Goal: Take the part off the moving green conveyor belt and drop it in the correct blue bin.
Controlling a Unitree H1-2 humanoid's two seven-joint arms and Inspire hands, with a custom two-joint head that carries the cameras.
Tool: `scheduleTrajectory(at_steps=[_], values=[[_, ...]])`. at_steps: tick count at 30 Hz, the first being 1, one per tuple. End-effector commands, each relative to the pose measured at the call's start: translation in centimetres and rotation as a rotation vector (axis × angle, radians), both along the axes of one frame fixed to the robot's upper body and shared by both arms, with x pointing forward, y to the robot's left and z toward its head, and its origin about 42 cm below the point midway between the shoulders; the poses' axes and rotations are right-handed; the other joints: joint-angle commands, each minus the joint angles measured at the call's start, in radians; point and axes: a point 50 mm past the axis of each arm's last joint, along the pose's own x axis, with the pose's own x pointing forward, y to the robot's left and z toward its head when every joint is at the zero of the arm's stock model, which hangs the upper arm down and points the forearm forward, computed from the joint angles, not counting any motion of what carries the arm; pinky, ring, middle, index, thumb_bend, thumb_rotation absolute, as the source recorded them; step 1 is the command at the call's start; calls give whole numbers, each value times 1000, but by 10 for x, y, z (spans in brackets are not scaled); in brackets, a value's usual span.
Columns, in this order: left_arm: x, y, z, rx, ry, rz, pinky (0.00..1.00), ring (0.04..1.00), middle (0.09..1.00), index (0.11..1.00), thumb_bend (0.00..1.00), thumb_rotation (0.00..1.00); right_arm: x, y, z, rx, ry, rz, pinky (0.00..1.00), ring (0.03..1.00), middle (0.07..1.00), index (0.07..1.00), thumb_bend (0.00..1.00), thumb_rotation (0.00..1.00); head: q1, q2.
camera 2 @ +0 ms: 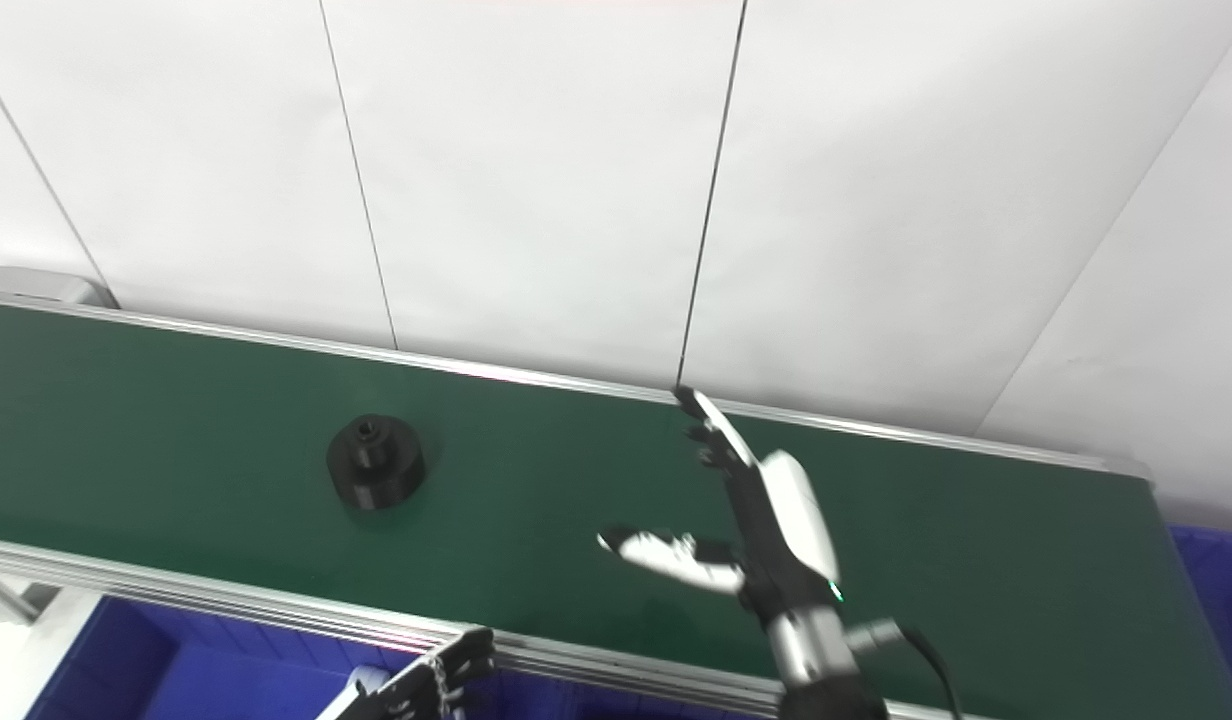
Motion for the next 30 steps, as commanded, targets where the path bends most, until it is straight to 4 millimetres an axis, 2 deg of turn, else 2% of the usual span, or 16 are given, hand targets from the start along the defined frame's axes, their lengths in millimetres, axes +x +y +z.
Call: scheduleTrajectory(at_steps=[1,7,10,15,19,27,30], values=[[1,3,11,-16,-68,-18,905,957,966,940,819,549,17,13,17,-11,-45,12,769,855,899,917,843,472,0,7],[1,4,13,-32,-81,-39,915,957,963,936,828,528,45,32,26,-102,-38,50,752,847,897,910,892,483,0,20],[1,5,13,-44,-83,-50,924,963,970,942,813,517,51,37,28,-132,-32,55,728,842,903,917,906,498,0,20],[1,3,16,-28,-97,-55,895,937,956,934,842,519,75,60,33,-183,-26,116,726,841,892,910,928,499,8,34],[-1,3,19,-12,-105,-49,891,925,938,929,854,530,83,70,36,-197,-19,140,775,869,895,911,930,481,13,37],[-5,0,20,-7,-107,-46,868,900,916,914,849,533,94,96,29,-262,0,207,757,838,904,925,912,480,18,38],[-5,-2,22,-2,-113,-67,868,899,915,910,830,523,98,112,24,-310,37,229,779,872,920,925,945,489,18,38]])
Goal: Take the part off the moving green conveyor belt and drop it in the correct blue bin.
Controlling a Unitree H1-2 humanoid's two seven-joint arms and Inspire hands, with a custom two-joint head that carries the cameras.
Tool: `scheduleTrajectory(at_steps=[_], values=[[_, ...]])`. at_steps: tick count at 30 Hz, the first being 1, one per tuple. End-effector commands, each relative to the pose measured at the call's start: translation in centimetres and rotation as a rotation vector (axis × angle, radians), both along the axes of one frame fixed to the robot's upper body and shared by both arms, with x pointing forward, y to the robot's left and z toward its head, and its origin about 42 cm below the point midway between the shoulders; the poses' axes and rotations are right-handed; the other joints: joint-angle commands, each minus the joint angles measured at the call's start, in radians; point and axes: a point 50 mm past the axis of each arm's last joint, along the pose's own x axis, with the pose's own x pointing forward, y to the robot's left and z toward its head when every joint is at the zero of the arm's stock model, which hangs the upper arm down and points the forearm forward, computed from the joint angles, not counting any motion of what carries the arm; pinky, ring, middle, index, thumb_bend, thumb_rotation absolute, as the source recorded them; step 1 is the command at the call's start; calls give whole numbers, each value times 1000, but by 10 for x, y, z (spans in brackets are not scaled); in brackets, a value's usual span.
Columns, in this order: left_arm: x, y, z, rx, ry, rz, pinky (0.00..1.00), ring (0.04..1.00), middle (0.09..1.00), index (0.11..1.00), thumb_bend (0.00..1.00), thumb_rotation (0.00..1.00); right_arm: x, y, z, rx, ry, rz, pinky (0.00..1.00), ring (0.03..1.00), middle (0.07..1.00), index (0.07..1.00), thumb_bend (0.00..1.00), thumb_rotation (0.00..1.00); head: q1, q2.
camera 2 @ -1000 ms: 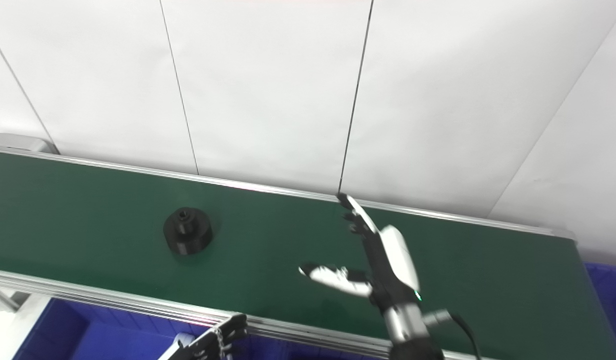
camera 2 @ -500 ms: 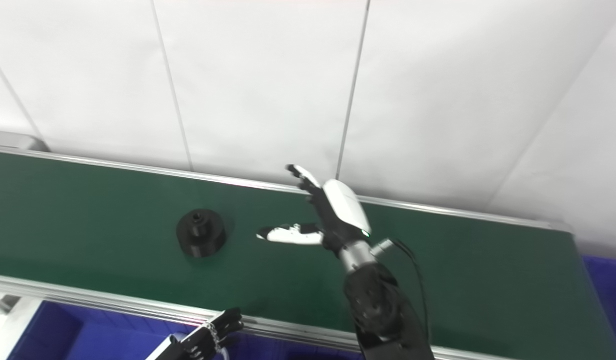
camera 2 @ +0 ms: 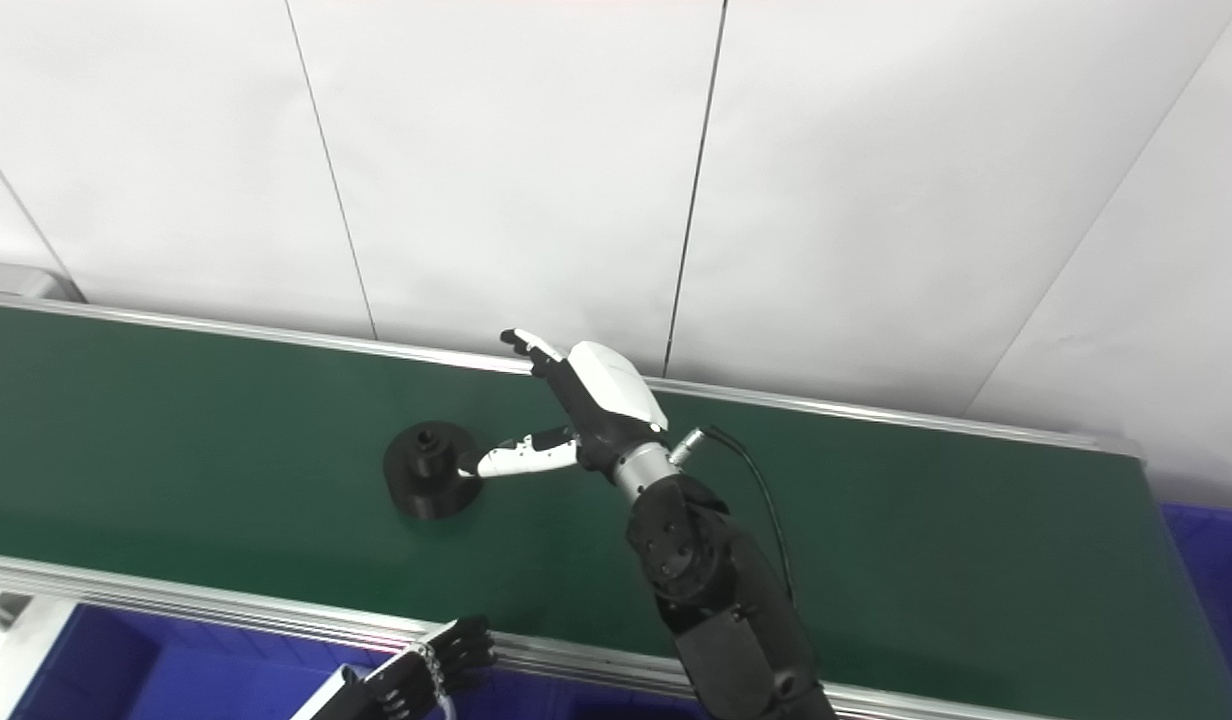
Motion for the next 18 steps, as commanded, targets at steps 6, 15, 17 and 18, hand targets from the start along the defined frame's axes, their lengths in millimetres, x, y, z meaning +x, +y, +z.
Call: scheduleTrajectory(at_steps=[6,15,17,18], values=[[-2,-1,11,18,-64,-25,861,891,911,907,824,522,8,31,21,-24,-43,42,761,878,922,926,949,461,11,6],[-4,-5,16,37,-80,-49,848,884,908,903,792,532,6,39,-12,-98,9,67,821,876,905,923,962,410,20,14],[-4,-6,16,35,-82,-50,847,883,907,903,792,529,5,36,-23,-118,21,67,833,877,906,918,976,367,21,18],[-5,-7,17,34,-83,-50,847,883,907,903,792,529,4,34,-27,-136,27,74,835,878,907,918,977,364,21,18]])
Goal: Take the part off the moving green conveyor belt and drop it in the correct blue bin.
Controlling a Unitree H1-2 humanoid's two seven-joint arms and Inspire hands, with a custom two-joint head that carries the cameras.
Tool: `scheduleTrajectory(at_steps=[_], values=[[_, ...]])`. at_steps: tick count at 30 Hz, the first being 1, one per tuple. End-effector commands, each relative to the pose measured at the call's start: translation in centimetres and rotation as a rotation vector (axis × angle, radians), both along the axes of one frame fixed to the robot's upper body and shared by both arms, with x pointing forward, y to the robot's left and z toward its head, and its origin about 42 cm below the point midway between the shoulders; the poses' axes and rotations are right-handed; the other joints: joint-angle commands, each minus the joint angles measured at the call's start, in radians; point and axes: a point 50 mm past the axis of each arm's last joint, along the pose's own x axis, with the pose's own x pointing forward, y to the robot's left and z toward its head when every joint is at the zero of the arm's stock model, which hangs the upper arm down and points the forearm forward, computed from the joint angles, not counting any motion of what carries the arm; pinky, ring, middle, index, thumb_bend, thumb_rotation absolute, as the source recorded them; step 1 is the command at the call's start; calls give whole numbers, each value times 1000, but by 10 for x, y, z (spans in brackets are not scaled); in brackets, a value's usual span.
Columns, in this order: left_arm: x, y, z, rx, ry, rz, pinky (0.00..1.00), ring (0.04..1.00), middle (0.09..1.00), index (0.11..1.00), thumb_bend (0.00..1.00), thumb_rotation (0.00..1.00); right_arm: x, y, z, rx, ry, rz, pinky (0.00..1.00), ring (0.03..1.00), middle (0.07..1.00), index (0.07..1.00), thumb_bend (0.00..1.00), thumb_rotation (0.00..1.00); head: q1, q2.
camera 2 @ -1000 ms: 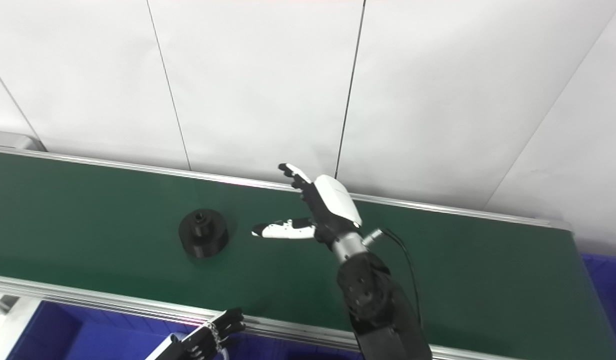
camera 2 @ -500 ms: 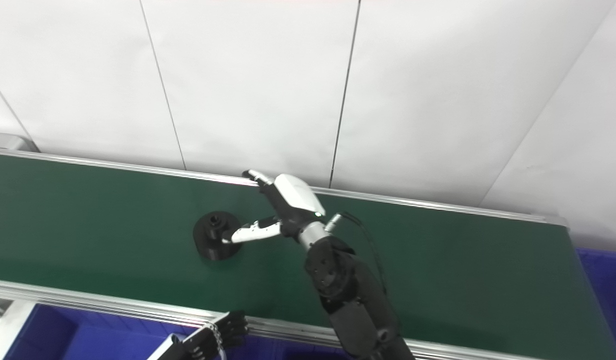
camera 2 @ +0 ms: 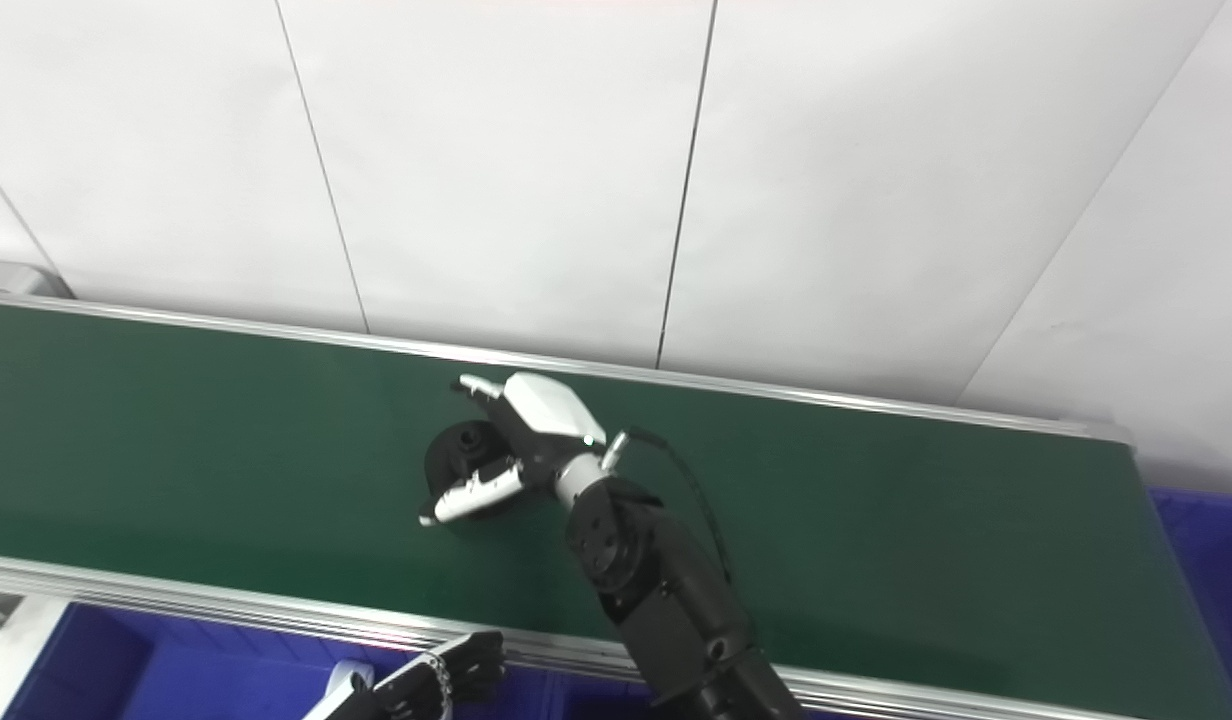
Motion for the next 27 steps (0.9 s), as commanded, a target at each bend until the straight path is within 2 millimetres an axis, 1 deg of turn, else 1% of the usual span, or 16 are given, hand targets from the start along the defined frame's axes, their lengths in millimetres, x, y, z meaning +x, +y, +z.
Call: scheduleTrajectory(at_steps=[1,3,4,5,7,9,10,11,12,14,16,17,18,22,25,27], values=[[0,0,11,1,-66,-1,847,883,908,904,791,530,3,6,12,8,-64,47,842,886,913,922,971,343,1,1],[0,-1,11,3,-68,0,847,883,909,904,790,531,2,3,6,-18,-53,51,845,891,917,924,967,332,0,4],[0,-1,11,3,-68,-1,850,885,909,906,789,535,1,0,2,-33,-48,54,839,887,914,919,964,278,1,4],[0,-2,12,2,-69,-1,852,886,911,908,788,538,0,-3,-2,-51,-41,53,812,872,904,907,945,182,1,6],[0,-3,12,1,-69,-2,855,888,913,909,786,539,0,-6,-6,-66,-37,51,783,858,899,898,917,94,1,7],[0,-3,12,-4,-68,-2,856,889,913,910,785,540,-2,-9,-9,-72,-41,37,775,855,898,896,910,71,2,6],[0,-4,11,-11,-67,-2,856,888,913,910,781,535,-4,-12,-10,-76,-51,28,649,760,831,858,738,36,2,6],[1,-4,11,-15,-66,-2,857,889,914,910,777,530,-4,-14,-10,-81,-57,21,559,689,774,820,644,18,0,10],[1,-4,11,-16,-65,-2,860,890,916,912,772,528,-4,-16,-9,-83,-59,16,484,631,730,778,519,7,0,10],[1,-4,11,-8,-66,0,860,890,916,913,774,539,-4,-19,-7,-76,-48,-2,448,593,684,707,455,1,1,8],[1,-4,11,-9,-65,5,862,891,916,913,775,544,-4,-21,-6,-66,-58,-16,364,500,605,644,474,0,2,12],[1,-4,10,-10,-64,7,863,891,916,912,778,545,-4,-22,-6,-63,-65,-18,331,459,557,589,483,0,2,12],[1,-4,10,-10,-63,8,864,891,916,912,779,546,-5,-22,-5,-62,-68,-20,320,445,541,571,486,0,2,12],[2,-4,10,0,-65,12,861,890,915,916,779,563,-8,-25,0,-22,-134,-49,317,445,540,522,492,0,0,12],[2,-4,10,-2,-66,16,862,891,916,917,780,567,-11,-26,2,3,-150,-63,317,447,544,516,492,0,-4,17],[2,-5,10,-15,-65,23,848,884,913,914,779,560,-15,-27,6,38,-173,-77,308,437,535,533,490,0,-6,21]])
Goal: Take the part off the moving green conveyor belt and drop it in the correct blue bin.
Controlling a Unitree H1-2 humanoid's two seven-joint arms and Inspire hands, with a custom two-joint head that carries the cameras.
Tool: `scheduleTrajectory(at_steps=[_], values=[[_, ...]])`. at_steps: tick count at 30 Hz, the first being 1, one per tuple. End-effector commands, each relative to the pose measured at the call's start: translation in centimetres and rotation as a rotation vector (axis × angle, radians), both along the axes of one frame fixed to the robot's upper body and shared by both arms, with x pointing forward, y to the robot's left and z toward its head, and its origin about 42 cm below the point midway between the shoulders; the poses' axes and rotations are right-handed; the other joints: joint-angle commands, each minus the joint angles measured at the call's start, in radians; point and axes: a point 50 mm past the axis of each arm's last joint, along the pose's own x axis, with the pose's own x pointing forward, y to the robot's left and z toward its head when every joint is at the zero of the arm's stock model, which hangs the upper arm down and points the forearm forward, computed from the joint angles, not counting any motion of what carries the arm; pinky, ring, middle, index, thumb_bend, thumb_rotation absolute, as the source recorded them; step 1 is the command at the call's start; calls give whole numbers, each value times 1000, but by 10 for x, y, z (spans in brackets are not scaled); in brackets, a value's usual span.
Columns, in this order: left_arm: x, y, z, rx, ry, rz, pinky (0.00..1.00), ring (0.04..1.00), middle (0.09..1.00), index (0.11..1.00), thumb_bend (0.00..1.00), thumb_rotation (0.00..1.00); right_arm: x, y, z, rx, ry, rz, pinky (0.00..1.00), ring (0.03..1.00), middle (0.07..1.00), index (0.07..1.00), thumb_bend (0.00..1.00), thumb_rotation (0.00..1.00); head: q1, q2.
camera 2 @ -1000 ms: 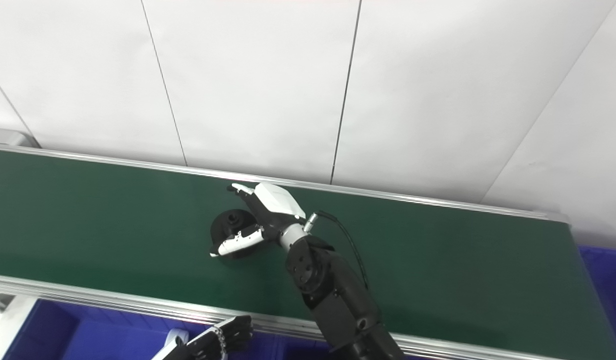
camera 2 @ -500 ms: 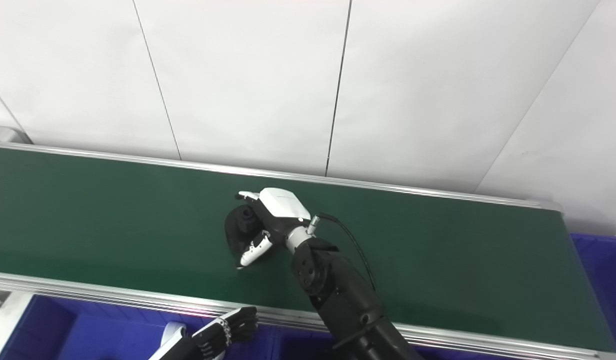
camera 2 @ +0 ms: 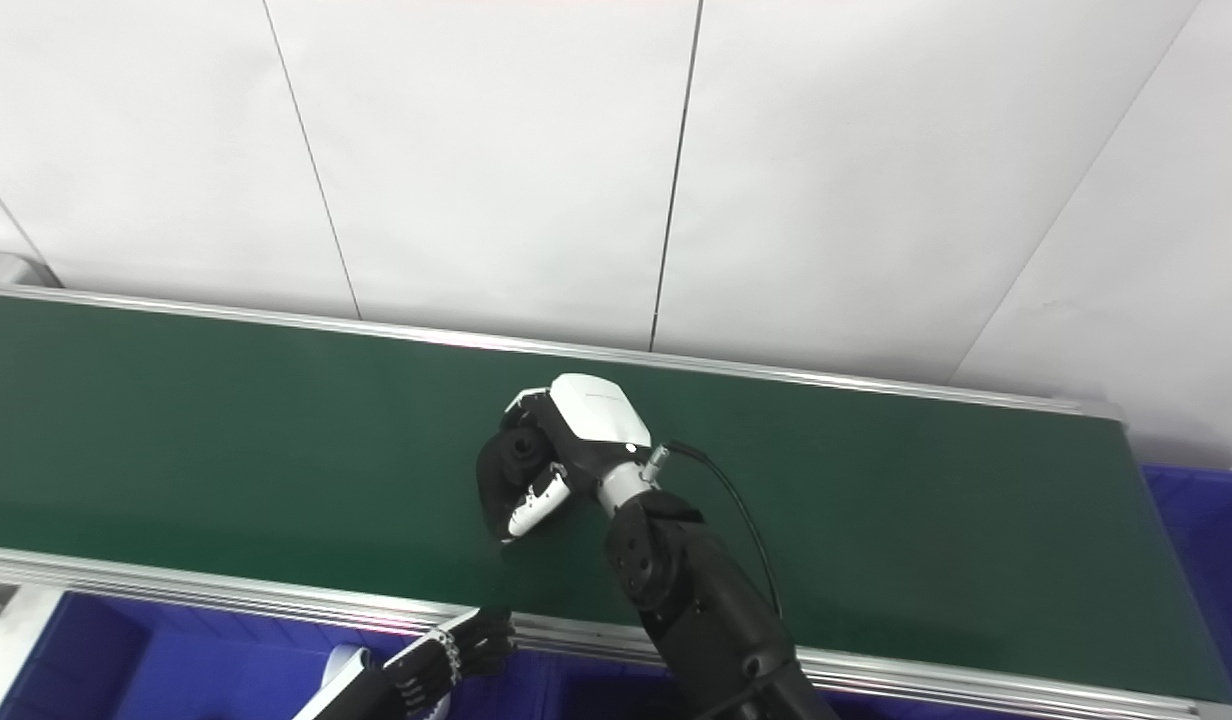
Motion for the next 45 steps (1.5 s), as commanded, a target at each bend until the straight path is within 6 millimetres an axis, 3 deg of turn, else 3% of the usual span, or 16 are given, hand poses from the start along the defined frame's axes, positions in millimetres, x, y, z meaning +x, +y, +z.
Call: scheduleTrajectory(at_steps=[1,6,7,8,9,10,13,19,22,25,27,28,33,36,42,45], values=[[1,1,5,-23,-45,10,837,878,911,910,780,546,-4,11,16,68,-65,11,307,439,539,531,490,0,-1,4],[1,0,6,-43,-45,18,849,882,911,907,783,539,-14,5,23,124,-125,-6,301,437,553,522,488,0,-11,18],[0,0,8,-46,-50,24,850,883,911,907,782,538,-20,2,29,154,-142,-14,301,437,554,521,488,0,-25,52],[0,0,9,-47,-54,29,853,884,910,908,786,545,-25,-1,34,175,-154,-20,327,419,533,535,490,0,-26,56],[0,-1,11,-49,-61,35,855,885,909,908,788,550,-33,-7,42,205,-172,-22,343,408,520,544,491,0,-28,85],[-1,-1,13,-51,-65,40,857,887,908,908,793,559,-39,-11,48,224,-184,-23,321,393,507,558,488,0,-28,85],[1,-4,19,-55,-87,51,878,895,904,907,790,569,-69,-34,72,302,-210,-38,208,433,450,539,507,0,-16,126],[4,-10,28,-66,-120,62,866,883,900,903,760,546,-122,-77,93,407,-219,-67,220,446,432,533,511,0,25,180],[6,-12,31,-78,-130,61,877,890,901,904,754,540,-142,-91,96,408,-211,-79,256,449,453,523,513,0,31,186],[8,-15,35,-90,-139,59,881,898,905,904,747,542,-178,-112,93,384,-181,-103,288,380,475,548,505,0,49,219],[8,-16,37,-97,-140,60,871,897,906,902,746,536,-195,-123,88,368,-161,-113,254,415,453,536,508,0,46,226],[8,-16,37,-101,-139,60,864,893,906,902,742,531,-201,-127,86,362,-151,-117,266,377,473,546,504,0,46,226],[6,-15,37,-114,-128,76,860,888,904,900,740,516,-232,-152,71,297,-79,-166,191,390,503,493,512,0,44,228],[6,-14,37,-113,-126,82,848,881,899,897,748,510,-245,-167,63,261,-44,-184,216,441,484,490,515,0,41,228],[5,-12,37,-119,-112,89,854,884,902,899,768,523,-264,-188,49,123,28,-176,220,445,483,490,517,0,39,227],[7,-12,35,-127,-115,91,851,880,899,896,765,517,-267,-190,40,82,58,-170,222,445,431,531,512,0,46,224]])
